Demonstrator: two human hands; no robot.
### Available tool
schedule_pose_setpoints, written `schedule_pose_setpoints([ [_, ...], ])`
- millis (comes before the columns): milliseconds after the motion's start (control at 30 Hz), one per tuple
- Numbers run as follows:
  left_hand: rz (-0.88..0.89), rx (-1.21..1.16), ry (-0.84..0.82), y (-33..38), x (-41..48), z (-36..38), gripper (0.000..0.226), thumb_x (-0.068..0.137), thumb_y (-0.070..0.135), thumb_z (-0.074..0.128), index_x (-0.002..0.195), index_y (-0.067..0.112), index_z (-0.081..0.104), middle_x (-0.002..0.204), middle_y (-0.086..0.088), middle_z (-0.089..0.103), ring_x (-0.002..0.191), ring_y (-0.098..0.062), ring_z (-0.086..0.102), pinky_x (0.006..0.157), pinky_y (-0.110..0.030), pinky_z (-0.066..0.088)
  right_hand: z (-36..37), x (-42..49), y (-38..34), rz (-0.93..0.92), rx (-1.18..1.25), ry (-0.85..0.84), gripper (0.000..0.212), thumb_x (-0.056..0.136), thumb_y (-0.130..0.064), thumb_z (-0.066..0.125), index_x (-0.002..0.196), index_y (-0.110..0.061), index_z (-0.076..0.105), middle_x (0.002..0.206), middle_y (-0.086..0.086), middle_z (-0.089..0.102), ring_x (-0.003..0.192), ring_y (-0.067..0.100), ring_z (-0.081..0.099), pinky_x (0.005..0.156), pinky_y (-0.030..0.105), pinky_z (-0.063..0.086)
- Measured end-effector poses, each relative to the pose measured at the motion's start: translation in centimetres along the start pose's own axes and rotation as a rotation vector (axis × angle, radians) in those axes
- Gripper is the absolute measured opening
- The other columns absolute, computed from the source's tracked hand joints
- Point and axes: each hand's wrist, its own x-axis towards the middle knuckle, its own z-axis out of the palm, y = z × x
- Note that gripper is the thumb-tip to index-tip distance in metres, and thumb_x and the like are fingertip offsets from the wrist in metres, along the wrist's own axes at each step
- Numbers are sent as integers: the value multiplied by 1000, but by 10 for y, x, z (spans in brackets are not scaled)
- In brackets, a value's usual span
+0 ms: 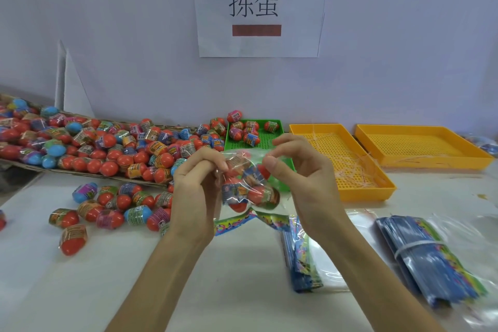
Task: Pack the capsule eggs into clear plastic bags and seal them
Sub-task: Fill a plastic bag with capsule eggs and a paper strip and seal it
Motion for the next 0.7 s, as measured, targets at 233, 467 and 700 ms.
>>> schedule_pose_setpoints([
  [233, -190, -98, -11, 1, 3, 0, 47, 90, -2, 33, 54, 19, 56, 67, -4, 51, 59, -17, 55, 50, -24, 48, -2, -2, -3, -299, -162, -88, 12, 78, -9, 80, 85, -18, 77, 87, 0, 74, 89, 22, 70, 77, 32, 56],
  [467, -356, -305, -33, 3, 3, -3, 43, 90, 2, 35, 53, 15, 53, 57, -8, 57, 47, -18, 61, 45, -21, 51, -4, -5, -9, -591, -532, -139, 10, 78, -4, 82, 87, -6, 80, 88, 3, 76, 83, 17, 70, 72, 32, 57],
  [700, -466, -318, 23, 5, 4, -2, 21, 86, 9, 48, 65, 9, 52, 60, -12, 58, 47, -20, 59, 49, -25, 52, -3, -7, -15, -674, -602, -237, 8, 82, -7, 79, 89, -5, 81, 91, 4, 77, 85, 17, 71, 77, 24, 54],
])
